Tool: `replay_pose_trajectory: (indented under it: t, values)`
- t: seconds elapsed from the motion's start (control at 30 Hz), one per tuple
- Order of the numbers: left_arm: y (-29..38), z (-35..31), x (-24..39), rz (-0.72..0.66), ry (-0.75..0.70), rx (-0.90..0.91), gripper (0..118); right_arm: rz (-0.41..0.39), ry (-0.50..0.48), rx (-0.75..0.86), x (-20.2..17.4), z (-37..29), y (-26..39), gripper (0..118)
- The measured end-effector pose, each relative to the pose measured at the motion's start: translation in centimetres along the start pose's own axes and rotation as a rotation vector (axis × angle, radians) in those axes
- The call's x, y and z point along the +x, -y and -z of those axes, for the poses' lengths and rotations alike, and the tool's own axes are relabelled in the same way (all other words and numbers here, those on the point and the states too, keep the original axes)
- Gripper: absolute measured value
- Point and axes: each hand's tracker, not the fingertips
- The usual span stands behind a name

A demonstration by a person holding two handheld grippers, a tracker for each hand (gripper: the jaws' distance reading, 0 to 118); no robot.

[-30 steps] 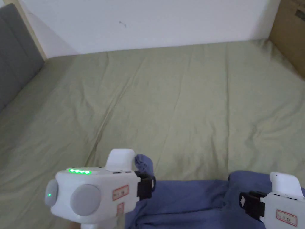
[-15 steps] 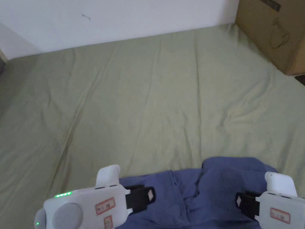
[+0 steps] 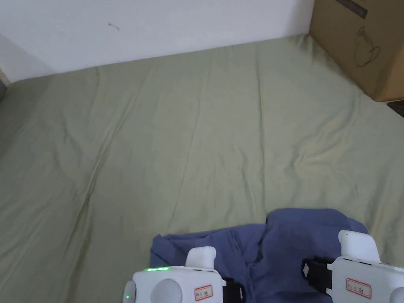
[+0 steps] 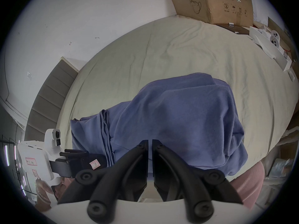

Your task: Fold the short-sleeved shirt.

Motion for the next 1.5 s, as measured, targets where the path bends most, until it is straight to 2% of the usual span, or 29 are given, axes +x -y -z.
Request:
replay_pose_trajectory:
  t: [0.1,0.27,0.3,0.33,0.4,0.43,0.47,0.53,0.63,0.77,0.83,0.87,0.9,0.93,0.97,1.0,1.07,1.13,1.27,1.37,1.47,1.5]
  values:
    - [-0.4,-2.2,0.2,-0.011,0.038,0.017,2,-0.008,0.001,0.004,-0.3,-0.4,0.0,6]
    - [-0.8,-8.0,-4.3,-0.137,0.133,0.163,5,-0.028,-0.005,0.005,-0.8,-0.5,-0.4,6]
    - [-0.8,-9.4,-5.1,-0.169,0.140,0.180,20,-0.031,-0.006,0.003,-0.9,-0.3,-0.4,6]
    - [-0.4,-10.5,-6.7,-0.205,0.134,0.206,43,-0.032,-0.008,-0.002,-1.0,-0.2,-0.5,6]
    - [0.3,-11.9,-9.3,-0.270,0.117,0.236,104,-0.035,-0.014,-0.009,-1.3,0.0,-0.5,6]
    - [0.7,-12.2,-10.9,-0.301,0.083,0.239,114,-0.039,-0.018,-0.012,-1.5,0.1,-0.5,6]
    - [1.0,-12.4,-11.9,-0.321,0.073,0.248,114,-0.046,-0.020,-0.016,-1.8,0.2,-0.5,6]
    - [1.8,-12.4,-14.2,-0.384,0.083,0.249,112,-0.067,-0.024,-0.027,-2.4,0.4,-0.5,6]
    - [3.3,-10.3,-15.6,-0.450,0.198,0.236,114,-0.089,-0.030,-0.040,-3.4,0.7,-0.6,6]
    - [3.1,-9.1,-15.8,-0.497,0.313,0.309,114,-0.117,-0.034,-0.048,-4.6,0.8,-0.6,6]
    - [2.7,-8.1,-15.9,-0.518,0.383,0.278,110,-0.121,-0.038,-0.055,-5.0,1.0,-0.6,6]
    - [2.6,-7.9,-16.0,-0.518,0.384,0.265,92,-0.123,-0.040,-0.058,-5.3,1.1,-0.6,6]
    - [2.3,-7.5,-15.7,-0.505,0.296,0.203,14,-0.126,-0.039,-0.062,-5.5,1.1,-0.6,6]
    - [2.4,-6.9,-15.5,-0.479,0.217,0.158,10,-0.133,-0.037,-0.062,-5.8,1.0,-0.5,6]
    - [2.7,-6.7,-17.4,-0.469,0.224,0.146,9,-0.141,-0.038,-0.062,-6.1,1.0,-0.5,6]
    - [2.5,-7.4,-17.8,-0.498,0.344,0.182,9,-0.149,-0.038,-0.065,-6.3,1.0,-0.5,6]
    - [2.2,-8.4,-17.8,-0.531,0.386,0.201,9,-0.160,-0.035,-0.067,-6.6,0.8,-0.5,6]
    - [2.0,-8.9,-17.0,-0.475,0.337,0.204,9,-0.166,-0.029,-0.073,-6.8,1.0,-0.6,6]
    - [2.1,-11.0,-18.3,-0.458,0.351,0.214,9,-0.171,-0.019,-0.077,-7.2,1.1,-0.9,6]
    - [2.4,-14.5,-19.0,-0.427,0.276,0.259,9,-0.178,-0.019,-0.077,-7.6,1.2,-1.0,6]
    - [3.5,-18.9,-21.5,-0.448,0.181,0.306,9,-0.181,-0.021,-0.077,-7.6,1.3,-1.1,6]
    - [3.8,-20.0,-24.5,-0.467,0.141,0.329,9,-0.179,-0.023,-0.078,-7.6,1.4,-1.1,6]
